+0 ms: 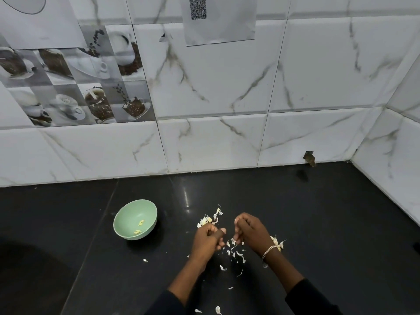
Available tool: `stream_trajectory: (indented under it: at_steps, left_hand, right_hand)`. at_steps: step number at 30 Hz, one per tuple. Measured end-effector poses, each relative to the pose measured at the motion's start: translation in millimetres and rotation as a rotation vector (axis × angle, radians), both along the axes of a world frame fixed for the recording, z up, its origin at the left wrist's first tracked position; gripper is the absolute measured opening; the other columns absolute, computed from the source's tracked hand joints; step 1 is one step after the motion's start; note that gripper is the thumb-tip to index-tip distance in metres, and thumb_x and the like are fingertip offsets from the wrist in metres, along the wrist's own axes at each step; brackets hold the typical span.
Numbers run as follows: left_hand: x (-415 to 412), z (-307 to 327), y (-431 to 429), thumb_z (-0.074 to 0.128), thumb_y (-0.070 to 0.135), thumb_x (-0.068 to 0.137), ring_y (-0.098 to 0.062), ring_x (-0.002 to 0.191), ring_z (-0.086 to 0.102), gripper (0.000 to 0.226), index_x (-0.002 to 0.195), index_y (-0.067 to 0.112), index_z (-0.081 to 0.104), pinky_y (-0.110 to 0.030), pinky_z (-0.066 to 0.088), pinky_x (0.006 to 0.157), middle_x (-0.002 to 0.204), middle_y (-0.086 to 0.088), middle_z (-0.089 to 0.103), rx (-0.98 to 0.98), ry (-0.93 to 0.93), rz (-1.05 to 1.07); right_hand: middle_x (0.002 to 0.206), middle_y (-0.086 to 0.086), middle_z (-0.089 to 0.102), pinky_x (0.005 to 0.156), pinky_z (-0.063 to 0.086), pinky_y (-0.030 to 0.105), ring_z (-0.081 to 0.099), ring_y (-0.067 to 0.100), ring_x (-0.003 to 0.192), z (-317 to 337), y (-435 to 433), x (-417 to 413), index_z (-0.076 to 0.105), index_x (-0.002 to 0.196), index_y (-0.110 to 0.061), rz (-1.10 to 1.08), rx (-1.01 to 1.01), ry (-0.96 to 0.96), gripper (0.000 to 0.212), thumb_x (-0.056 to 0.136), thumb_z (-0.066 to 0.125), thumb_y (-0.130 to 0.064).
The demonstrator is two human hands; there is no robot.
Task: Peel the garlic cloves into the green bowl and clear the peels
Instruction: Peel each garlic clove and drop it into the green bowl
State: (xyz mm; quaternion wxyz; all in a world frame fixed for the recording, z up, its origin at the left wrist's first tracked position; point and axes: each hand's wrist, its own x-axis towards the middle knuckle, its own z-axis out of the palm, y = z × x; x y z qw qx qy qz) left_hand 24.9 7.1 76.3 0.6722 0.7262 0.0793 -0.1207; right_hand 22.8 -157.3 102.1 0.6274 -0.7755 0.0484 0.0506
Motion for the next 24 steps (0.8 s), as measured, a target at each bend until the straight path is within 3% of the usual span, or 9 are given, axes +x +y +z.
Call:
stream_trajectory:
  at_steps: [4,7,10,18,24]
  left_hand:
    - [-2.8,-13.8,3.8,0.072,0.006,0.086,-0.014,0.057,0.06,0.015,0.081,0.007,0.058,-0.022,0.047,0.053,0.064,-0.008,0.065,0.133,0.021,-0.076]
    - [-2.1,-20.0,3.5,0.069,0.004,0.088,-0.013,0.057,0.062,0.011,0.095,0.004,0.06,-0.023,0.049,0.054,0.073,-0.01,0.067,0.117,0.067,-0.069]
    - [-0.6,-21.3,6.3,0.064,0.007,0.094,-0.012,0.056,0.064,0.005,0.095,0.003,0.063,-0.021,0.049,0.053,0.072,-0.007,0.068,0.053,0.076,0.014]
    - [5.7,-12.7,60.4,0.062,0.008,0.096,-0.019,0.061,0.069,0.007,0.092,0.008,0.068,-0.033,0.055,0.063,0.075,-0.01,0.073,-0.05,-0.064,0.402]
    - [6.7,-16.1,128.5,0.064,0.006,0.095,-0.02,0.061,0.068,0.004,0.096,0.008,0.066,-0.039,0.056,0.068,0.077,-0.011,0.072,-0.05,-0.075,0.614]
  right_hand:
    - [0.057,0.007,0.048,0.045,0.039,0.028,0.051,0.018,0.045,-2.8,3.8,2.0,0.046,0.071,-0.01,-0.022,-0.022,0.078,0.03,0.1,0.036,-0.011]
    - [0.054,0.005,0.044,0.042,0.033,0.025,0.042,0.018,0.043,-8.4,11.7,8.9,0.044,0.067,-0.015,-0.028,-0.024,0.116,0.029,0.094,0.036,-0.021]
    - [0.056,0.003,0.041,0.042,0.031,0.023,0.04,0.016,0.044,-7.0,22.5,18.5,0.045,0.067,-0.017,-0.015,-0.021,0.111,0.027,0.093,0.037,-0.021]
    - [0.058,0.005,0.055,0.042,0.041,0.024,0.051,0.014,0.046,7.2,88.5,55.9,0.064,0.076,-0.007,0.214,-0.112,0.057,0.027,0.097,0.048,-0.012]
    - [0.067,0.008,0.069,0.051,0.049,0.023,0.063,0.012,0.056,7.8,163.8,82.8,0.074,0.079,-0.007,0.335,-0.125,0.032,0.009,0.087,0.07,-0.01]
